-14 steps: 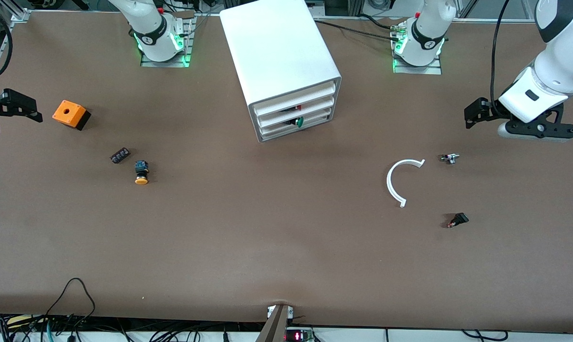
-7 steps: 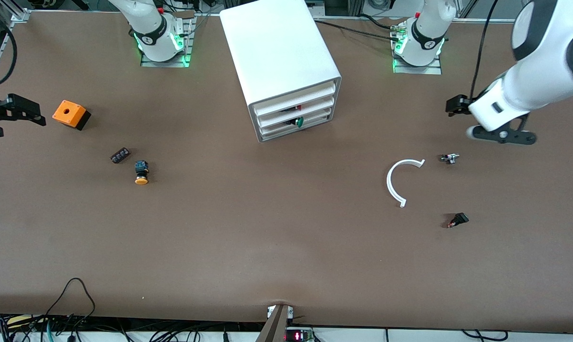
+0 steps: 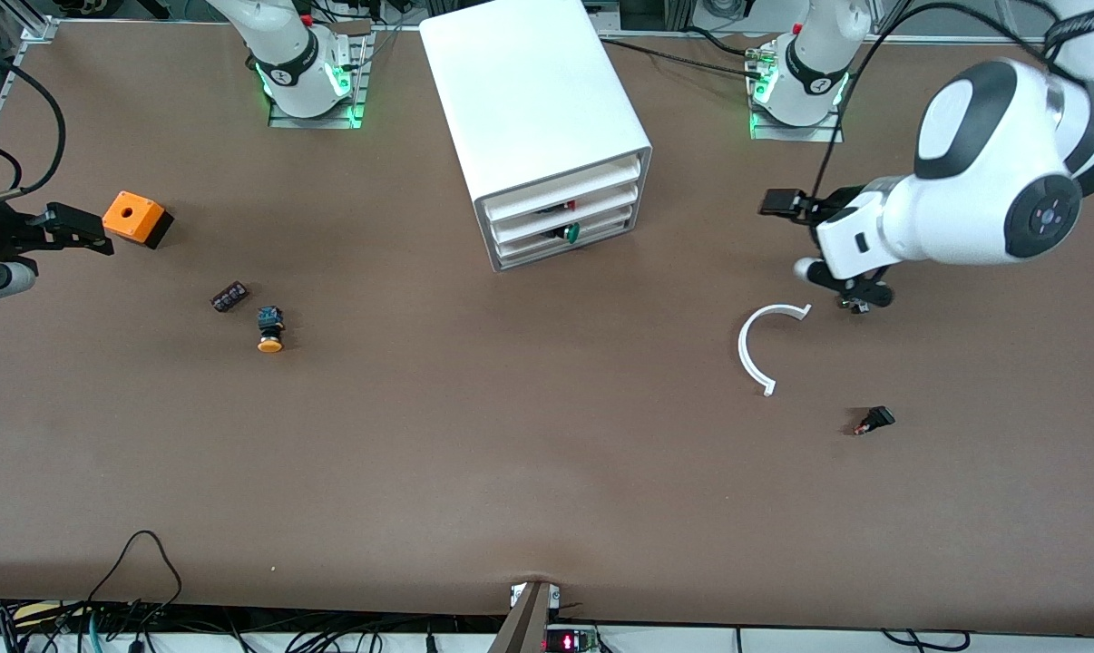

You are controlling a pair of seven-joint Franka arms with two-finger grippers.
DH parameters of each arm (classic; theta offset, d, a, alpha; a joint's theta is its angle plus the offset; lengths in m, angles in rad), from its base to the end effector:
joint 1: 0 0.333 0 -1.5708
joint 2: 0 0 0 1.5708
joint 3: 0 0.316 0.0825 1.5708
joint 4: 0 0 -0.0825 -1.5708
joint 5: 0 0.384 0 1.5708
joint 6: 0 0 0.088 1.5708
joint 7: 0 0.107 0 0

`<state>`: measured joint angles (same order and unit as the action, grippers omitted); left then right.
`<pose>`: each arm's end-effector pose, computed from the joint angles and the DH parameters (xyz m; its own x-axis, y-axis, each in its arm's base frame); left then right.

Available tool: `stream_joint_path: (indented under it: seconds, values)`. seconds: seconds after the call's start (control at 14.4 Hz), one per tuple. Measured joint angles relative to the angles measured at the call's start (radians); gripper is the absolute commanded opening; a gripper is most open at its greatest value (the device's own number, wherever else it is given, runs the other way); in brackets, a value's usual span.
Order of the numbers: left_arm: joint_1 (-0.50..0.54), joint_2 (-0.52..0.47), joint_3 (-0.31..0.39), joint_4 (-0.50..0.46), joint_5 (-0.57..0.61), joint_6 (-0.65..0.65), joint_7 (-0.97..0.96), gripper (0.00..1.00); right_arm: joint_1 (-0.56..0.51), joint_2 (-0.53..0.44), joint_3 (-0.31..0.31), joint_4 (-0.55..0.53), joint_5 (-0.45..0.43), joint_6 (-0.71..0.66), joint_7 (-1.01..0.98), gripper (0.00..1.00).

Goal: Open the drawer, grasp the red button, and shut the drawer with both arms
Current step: 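Reach the left gripper to the handle of the cabinet drawer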

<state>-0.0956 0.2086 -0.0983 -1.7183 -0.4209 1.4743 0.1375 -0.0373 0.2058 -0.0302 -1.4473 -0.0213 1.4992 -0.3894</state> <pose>0.5516 -0.1527 0.4447 0.8642 -0.3426 -0.3686 -0.1529 -0.8766 0.4564 0.6039 -0.0415 0.5570 0.9367 0.3153 -0.1521 0.3141 -0.9488 -0.0328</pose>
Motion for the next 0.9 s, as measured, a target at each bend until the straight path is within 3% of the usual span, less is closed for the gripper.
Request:
stream_joint_path:
  seconds: [0.49, 0.9]
  values:
    - [-0.025, 0.192, -0.037, -0.011, -0.438, 0.167, 0.4, 1.0, 0.016, 0.009, 0.002, 0.0, 0.0, 0.002, -0.001, 1.0]
    - [-0.054, 0.244, -0.041, -0.228, -0.808, 0.236, 0.806, 1.0, 0.016, 0.009, 0.002, 0.0, 0.0, 0.002, -0.002, 1.0]
